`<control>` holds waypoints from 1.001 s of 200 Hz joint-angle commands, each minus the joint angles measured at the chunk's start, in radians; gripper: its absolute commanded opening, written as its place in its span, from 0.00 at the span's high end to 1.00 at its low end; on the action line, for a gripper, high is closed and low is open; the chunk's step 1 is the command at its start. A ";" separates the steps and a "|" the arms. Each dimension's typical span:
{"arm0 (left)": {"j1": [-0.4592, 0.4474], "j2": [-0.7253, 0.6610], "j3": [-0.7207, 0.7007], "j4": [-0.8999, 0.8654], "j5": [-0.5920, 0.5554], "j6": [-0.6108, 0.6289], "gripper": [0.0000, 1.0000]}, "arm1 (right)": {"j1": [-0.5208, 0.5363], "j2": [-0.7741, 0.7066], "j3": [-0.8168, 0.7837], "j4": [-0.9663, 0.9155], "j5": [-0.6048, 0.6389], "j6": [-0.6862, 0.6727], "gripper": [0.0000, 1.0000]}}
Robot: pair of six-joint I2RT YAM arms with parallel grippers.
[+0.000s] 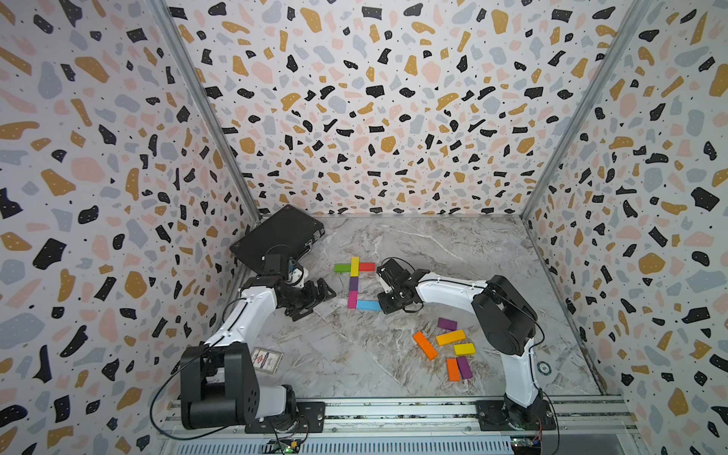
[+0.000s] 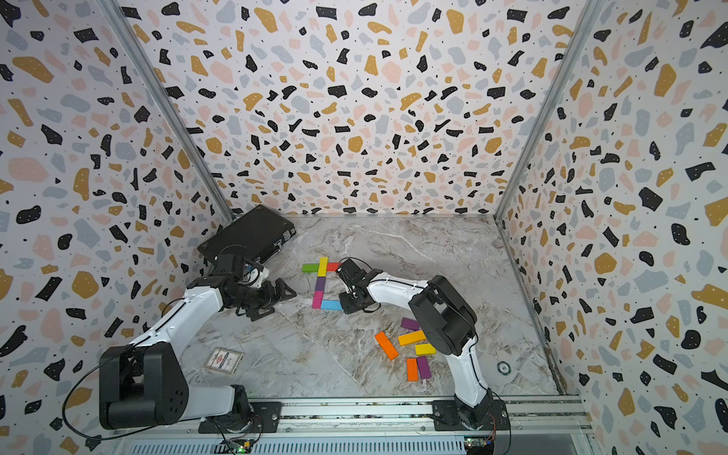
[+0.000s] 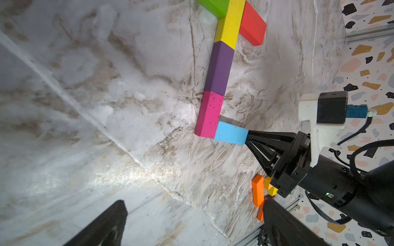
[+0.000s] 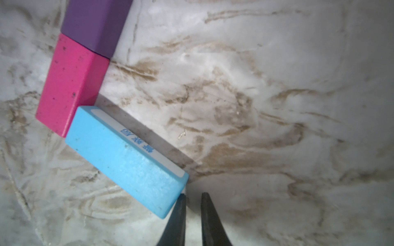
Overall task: Assemble the letter t with building blocks
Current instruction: Adjust the building block at the center of the board, then pick up the building block from the center of the board.
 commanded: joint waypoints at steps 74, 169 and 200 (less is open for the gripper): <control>-0.003 -0.033 0.017 -0.009 0.022 0.025 0.00 | 0.003 -0.099 0.001 -0.078 0.199 -0.089 0.52; -0.386 -0.128 0.003 0.049 -0.076 -0.043 0.00 | -0.024 -0.549 -0.313 -0.143 0.327 -0.098 0.02; -0.485 -0.197 -0.049 0.102 -0.069 -0.085 0.00 | -0.043 -0.701 -0.483 -0.149 0.349 -0.044 0.00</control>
